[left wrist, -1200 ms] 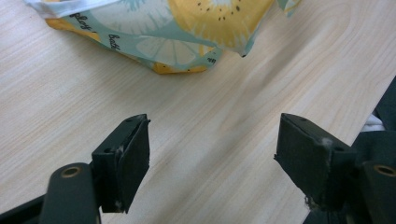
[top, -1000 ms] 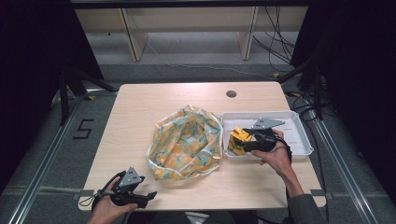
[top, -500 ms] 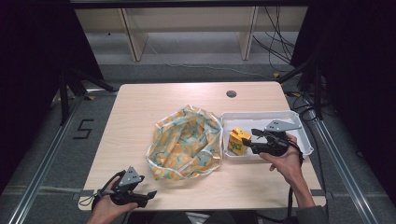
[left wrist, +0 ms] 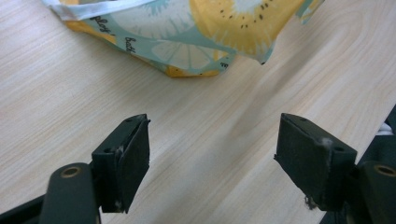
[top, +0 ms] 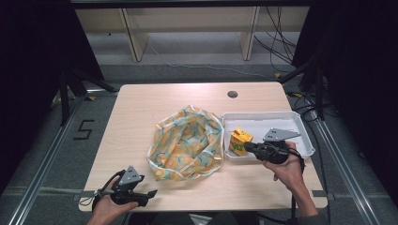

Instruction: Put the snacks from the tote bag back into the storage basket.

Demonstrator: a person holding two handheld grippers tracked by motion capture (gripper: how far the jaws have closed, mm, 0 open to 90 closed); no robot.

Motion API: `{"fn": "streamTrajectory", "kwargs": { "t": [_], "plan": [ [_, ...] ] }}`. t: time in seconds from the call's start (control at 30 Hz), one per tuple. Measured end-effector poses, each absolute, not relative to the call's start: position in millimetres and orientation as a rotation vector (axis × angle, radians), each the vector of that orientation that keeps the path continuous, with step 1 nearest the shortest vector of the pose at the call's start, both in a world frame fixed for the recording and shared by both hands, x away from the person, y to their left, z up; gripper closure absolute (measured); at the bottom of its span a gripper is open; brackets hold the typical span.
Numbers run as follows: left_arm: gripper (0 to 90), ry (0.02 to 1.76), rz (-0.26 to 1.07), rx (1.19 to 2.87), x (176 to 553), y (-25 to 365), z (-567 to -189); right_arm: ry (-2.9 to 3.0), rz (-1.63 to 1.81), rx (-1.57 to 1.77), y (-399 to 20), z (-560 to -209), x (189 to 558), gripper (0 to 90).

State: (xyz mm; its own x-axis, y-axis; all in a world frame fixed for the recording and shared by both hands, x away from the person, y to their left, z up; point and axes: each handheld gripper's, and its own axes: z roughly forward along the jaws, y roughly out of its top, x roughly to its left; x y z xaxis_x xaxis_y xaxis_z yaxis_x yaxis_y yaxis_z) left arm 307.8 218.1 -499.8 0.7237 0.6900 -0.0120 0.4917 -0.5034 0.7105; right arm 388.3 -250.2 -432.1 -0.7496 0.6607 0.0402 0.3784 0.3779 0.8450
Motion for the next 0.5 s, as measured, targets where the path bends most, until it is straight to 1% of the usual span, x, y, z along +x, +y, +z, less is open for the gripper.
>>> {"fn": "streamTrajectory", "kwargs": {
  "t": [0.1,0.13,0.2,0.37,0.5],
  "plan": [
    [25.5,0.904,0.348,2.199,308.2,216.8,-500.1,2.356,1.306,0.943,-248.2,-434.3,384.3,89.5],
    [25.5,0.902,0.336,2.194,308.1,216.3,-500.3,2.347,1.299,0.902,-249.0,-434.8,386.0,89.9],
    [25.5,0.903,0.336,2.192,308.2,216.2,-500.2,2.365,1.291,0.952,-247.0,-435.4,383.2,90.0],
    [25.5,0.902,0.339,2.195,308.5,216.1,-500.3,2.368,1.249,0.900,-244.9,-440.7,387.2,90.0],
    [25.5,0.892,0.341,2.197,308.8,214.9,-500.6,2.378,1.228,0.942,-244.1,-443.7,386.8,90.0]
  ]
}}
